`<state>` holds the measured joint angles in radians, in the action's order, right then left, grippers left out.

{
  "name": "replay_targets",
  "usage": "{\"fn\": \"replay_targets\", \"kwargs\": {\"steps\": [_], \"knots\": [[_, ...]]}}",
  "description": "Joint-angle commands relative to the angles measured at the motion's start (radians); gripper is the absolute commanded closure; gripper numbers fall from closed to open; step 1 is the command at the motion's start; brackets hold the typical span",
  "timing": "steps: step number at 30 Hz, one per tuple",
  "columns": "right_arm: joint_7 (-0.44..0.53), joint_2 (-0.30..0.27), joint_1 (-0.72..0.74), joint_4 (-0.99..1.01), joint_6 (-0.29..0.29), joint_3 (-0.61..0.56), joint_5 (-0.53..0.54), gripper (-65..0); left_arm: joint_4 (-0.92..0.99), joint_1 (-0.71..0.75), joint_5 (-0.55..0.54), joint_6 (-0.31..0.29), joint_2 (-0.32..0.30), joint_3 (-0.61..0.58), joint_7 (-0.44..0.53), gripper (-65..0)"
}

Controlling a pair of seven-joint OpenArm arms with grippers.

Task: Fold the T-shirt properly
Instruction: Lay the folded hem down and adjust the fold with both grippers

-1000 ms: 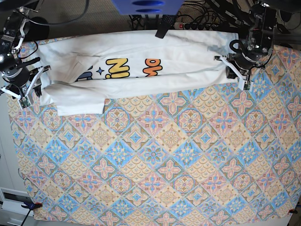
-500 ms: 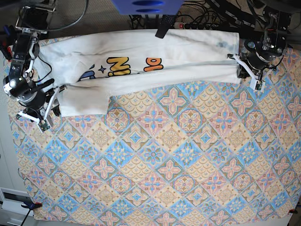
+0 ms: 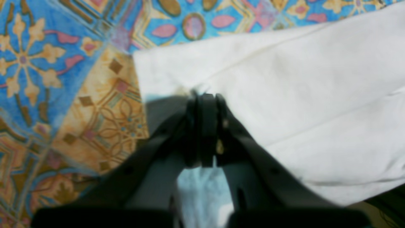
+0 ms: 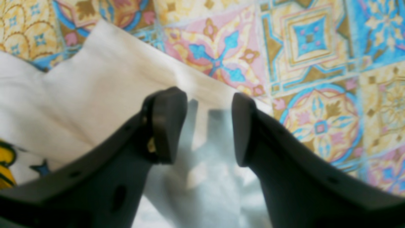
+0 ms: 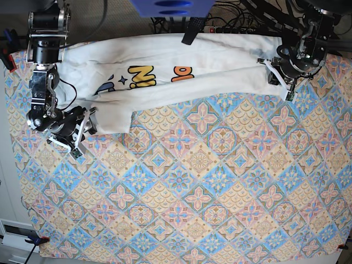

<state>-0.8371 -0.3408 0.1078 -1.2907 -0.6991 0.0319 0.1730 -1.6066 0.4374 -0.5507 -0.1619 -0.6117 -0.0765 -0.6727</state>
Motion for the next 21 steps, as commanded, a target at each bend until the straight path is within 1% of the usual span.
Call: {"fn": "replay_targets", "kwargs": {"steps": [1,6,8,10,12,14,17,19,21], "knots": [[0.028,-0.016,0.034,0.024,0.001,0.004,0.007,-26.8,-0.013,-0.002,-0.002,-0.001,-0.017,0.008,0.014,-0.6],[0.108,-0.02,0.102,0.188,0.001,0.006,-0.003,-26.8,-0.013,-0.002,-0.002,-0.001,-0.017,0.01,0.014,-0.6],[0.143,-0.03,0.119,0.234,0.001,0.007,-0.042,-26.8,-0.013,-0.002,-0.002,-0.001,-0.017,0.01,0.014,-0.6],[0.175,-0.03,0.138,0.268,0.001,0.01,-0.099,-26.8,-0.013,-0.002,-0.004,-0.001,-0.017,0.01,0.014,-0.6],[0.197,-0.03,0.143,0.293,0.001,0.012,-0.131,-26.8,-0.013,-0.002,-0.004,-0.001,-0.017,0.01,0.014,-0.6],[0.215,-0.031,0.145,0.31,0.001,0.015,-0.135,-26.8,-0.013,-0.002,-0.004,-0.001,-0.017,0.01,0.014,-0.6],[0.23,-0.033,0.145,0.336,0.001,0.061,-0.14,-26.8,-0.013,-0.002,-0.004,-0.001,-0.017,0.011,0.014,-0.6],[0.244,-0.033,0.155,0.363,0.001,0.07,-0.142,-27.1,-0.013,-0.004,-0.004,-0.001,-0.017,0.011,0.014,-0.6],[0.252,-0.033,0.172,0.398,0.001,0.07,-0.142,-29.4,-0.013,-0.004,-0.006,-0.001,-0.017,0.011,0.014,-0.6]]}}
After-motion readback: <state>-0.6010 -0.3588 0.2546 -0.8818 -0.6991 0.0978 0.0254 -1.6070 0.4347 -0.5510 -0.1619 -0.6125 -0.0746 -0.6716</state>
